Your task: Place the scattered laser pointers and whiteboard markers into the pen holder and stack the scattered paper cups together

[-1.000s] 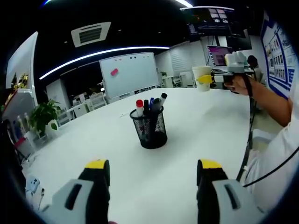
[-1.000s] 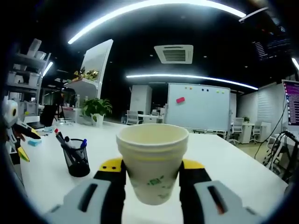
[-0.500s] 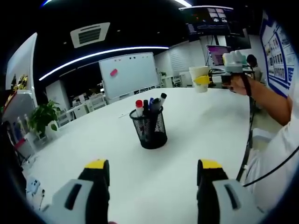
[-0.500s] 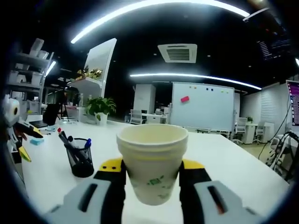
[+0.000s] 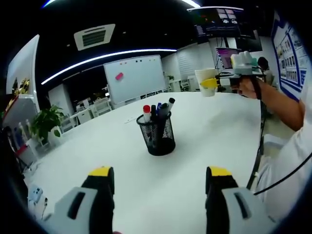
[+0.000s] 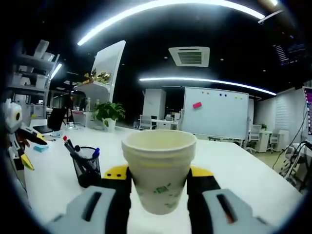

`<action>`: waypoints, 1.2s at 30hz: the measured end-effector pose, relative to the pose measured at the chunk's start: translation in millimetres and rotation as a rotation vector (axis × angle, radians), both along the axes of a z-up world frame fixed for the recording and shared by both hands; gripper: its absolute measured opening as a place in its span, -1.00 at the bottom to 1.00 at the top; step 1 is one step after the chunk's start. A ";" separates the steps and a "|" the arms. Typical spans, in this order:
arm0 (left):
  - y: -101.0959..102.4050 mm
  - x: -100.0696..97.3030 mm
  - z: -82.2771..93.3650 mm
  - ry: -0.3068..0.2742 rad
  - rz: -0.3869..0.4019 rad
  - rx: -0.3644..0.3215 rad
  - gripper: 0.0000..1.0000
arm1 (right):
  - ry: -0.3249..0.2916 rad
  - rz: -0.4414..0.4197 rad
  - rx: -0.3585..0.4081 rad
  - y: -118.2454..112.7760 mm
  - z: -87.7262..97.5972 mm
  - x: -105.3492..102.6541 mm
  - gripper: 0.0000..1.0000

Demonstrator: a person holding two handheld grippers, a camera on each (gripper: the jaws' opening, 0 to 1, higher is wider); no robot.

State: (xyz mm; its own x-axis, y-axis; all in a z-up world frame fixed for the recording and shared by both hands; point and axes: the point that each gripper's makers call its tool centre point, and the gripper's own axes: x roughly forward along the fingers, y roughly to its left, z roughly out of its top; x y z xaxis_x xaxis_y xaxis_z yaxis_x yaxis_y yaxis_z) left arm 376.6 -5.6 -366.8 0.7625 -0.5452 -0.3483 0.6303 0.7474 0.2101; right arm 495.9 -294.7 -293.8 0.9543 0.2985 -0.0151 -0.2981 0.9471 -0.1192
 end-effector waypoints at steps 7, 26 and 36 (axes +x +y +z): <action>0.6 -0.9 0.8 -0.001 0.000 0.002 0.54 | 0.007 0.015 -0.004 4.8 -2.7 2.7 -0.10; 1.4 -0.5 2.0 -0.004 -0.004 0.012 0.54 | 0.009 0.060 -0.031 25.3 -3.6 3.6 -0.10; 0.2 0.3 2.9 -0.007 -0.007 0.011 0.54 | 0.018 0.068 -0.034 26.7 -5.1 4.8 -0.10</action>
